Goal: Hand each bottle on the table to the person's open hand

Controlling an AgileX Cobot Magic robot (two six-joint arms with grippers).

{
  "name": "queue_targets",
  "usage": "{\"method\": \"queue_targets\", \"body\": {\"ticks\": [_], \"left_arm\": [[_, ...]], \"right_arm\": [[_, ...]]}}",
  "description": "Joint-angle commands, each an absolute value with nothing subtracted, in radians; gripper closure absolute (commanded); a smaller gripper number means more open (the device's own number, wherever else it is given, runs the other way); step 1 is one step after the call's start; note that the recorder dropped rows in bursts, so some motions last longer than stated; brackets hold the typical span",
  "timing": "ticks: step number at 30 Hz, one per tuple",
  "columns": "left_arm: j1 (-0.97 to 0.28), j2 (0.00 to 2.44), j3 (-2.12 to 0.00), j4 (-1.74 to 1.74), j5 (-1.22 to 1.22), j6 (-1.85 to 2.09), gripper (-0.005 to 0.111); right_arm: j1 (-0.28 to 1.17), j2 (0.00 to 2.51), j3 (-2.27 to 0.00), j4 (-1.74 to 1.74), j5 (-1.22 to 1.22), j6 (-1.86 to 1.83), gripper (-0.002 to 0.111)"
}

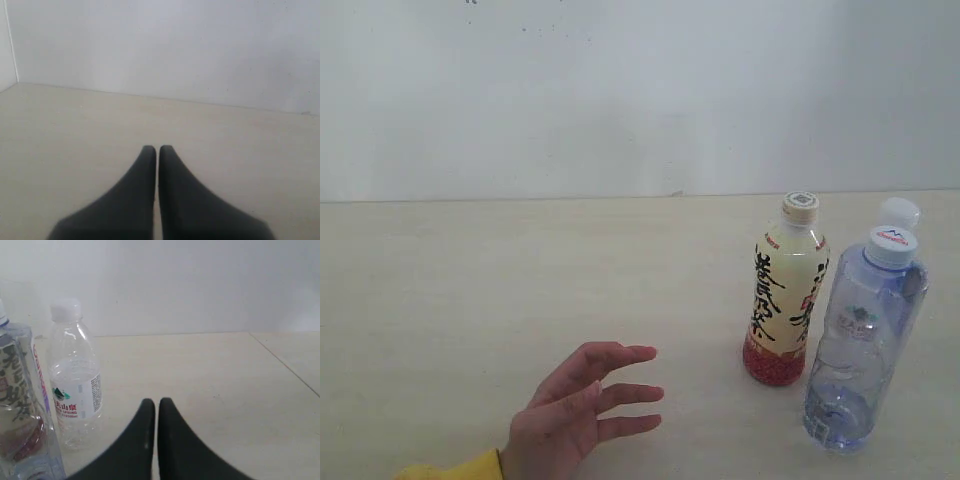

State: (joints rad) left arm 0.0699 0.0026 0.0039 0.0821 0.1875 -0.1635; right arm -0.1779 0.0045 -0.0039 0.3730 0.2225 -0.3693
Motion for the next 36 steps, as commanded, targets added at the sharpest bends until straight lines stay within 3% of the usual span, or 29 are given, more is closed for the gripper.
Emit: {"method": "queue_targets", "body": {"ticks": [1,19,27,31,33,36], "left_arm": [[0.073,0.0,0.0,0.086,0.179,-0.161,0.103],[0.073,0.0,0.0,0.086,0.179,-0.161,0.103],[0.073,0.0,0.0,0.086,0.179,-0.161,0.103],[0.073,0.0,0.0,0.086,0.179,-0.161,0.103],[0.073,0.0,0.0,0.086,0.179,-0.161,0.103],[0.073,0.0,0.0,0.086,0.179,-0.161,0.103]], "right_arm": [[-0.18,0.0,0.0,0.371,0.222,-0.372,0.106],[-0.18,0.0,0.0,0.365,0.122,-0.373,0.106],[-0.18,0.0,0.0,0.641,-0.013,-0.078,0.106],[-0.177,0.0,0.0,0.645,0.076,-0.054,0.106],[-0.176,0.0,-0.12,0.685,0.251,-0.289,0.106],[-0.177,0.056,-0.278,0.688,0.262,-0.436,0.106]]}}
